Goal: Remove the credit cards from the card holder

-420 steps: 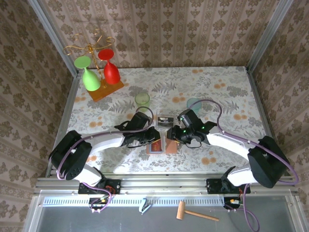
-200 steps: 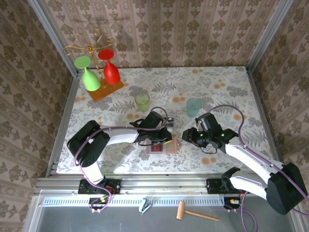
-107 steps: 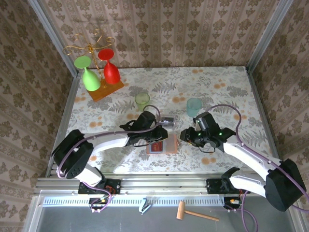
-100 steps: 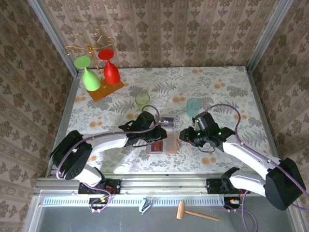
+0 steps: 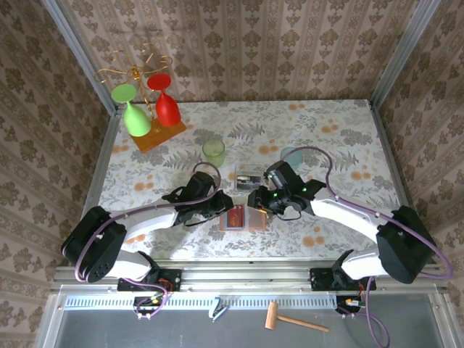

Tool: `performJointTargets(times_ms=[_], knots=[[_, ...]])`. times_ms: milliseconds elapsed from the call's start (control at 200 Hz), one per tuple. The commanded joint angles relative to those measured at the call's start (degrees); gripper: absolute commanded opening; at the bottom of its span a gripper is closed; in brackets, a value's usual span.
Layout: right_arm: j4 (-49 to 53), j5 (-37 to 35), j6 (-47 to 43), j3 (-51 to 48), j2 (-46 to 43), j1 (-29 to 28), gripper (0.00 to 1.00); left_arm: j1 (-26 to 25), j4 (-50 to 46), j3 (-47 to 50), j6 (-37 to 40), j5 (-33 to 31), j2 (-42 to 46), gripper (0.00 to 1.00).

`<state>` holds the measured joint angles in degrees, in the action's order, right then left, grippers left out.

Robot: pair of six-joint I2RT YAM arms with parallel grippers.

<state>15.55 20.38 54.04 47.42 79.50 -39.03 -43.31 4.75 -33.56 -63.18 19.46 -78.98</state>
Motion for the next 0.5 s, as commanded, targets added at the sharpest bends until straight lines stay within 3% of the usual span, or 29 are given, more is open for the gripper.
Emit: performJointTargets(times_ms=[0, 495], knots=[[-1.5, 1.6, 0.5, 3.5, 3.8, -1.5, 0.35, 0.7, 0.2, 1.1, 1.6, 0.2, 1.2, 0.14], [-4.3, 3.1, -0.5, 5.7, 14.0, -2.9, 0.31, 0.8, 0.9, 1.4, 1.2, 2.1, -2.3, 0.12]])
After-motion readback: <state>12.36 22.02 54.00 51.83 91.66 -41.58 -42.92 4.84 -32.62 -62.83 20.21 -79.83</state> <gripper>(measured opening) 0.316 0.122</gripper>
